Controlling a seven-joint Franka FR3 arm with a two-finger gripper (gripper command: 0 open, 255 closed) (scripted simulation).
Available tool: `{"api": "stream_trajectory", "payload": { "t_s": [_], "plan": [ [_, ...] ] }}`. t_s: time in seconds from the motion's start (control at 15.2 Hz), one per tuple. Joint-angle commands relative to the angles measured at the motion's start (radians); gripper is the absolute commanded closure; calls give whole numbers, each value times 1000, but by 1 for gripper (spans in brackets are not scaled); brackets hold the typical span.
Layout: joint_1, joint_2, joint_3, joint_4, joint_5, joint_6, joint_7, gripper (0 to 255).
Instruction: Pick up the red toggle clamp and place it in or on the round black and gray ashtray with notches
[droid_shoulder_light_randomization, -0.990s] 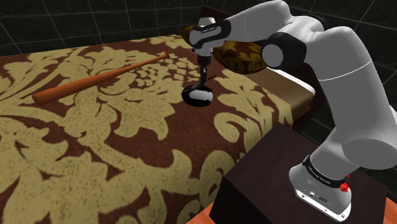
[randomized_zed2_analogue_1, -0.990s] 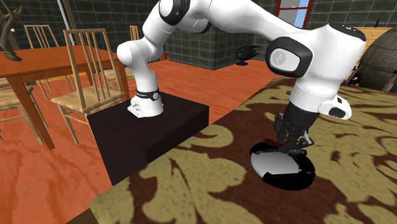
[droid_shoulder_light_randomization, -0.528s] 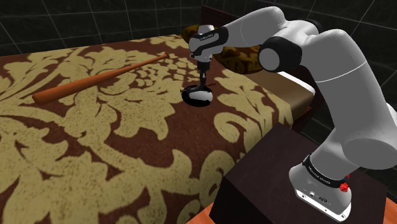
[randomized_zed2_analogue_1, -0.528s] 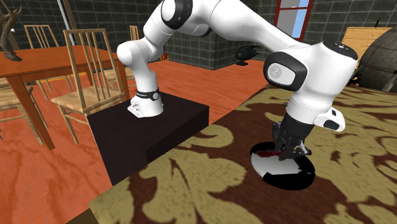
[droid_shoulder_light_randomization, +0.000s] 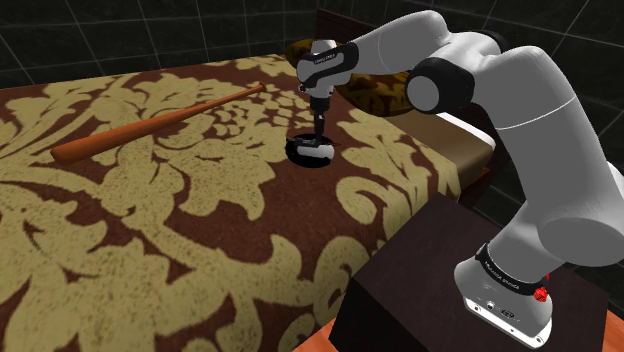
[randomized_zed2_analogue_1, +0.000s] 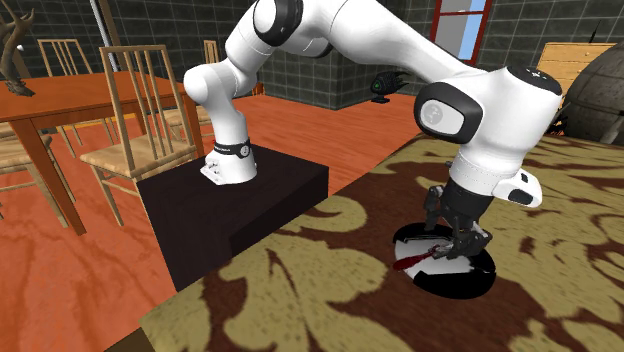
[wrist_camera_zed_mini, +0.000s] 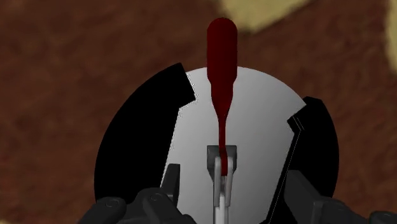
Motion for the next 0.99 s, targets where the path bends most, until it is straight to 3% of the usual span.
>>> {"api": "stream_trajectory", "payload": {
  "t_s": [0.0,0.2,0.46,0.92],
  "plan": [
    [0,0,0,0,0,0,0,0],
    [0,0,0,0,0,0,0,0],
    [-14,-26,-9,84,-15,-107,14,0],
    [-14,-26,-9,84,-15,-107,14,0]
  ]
}}
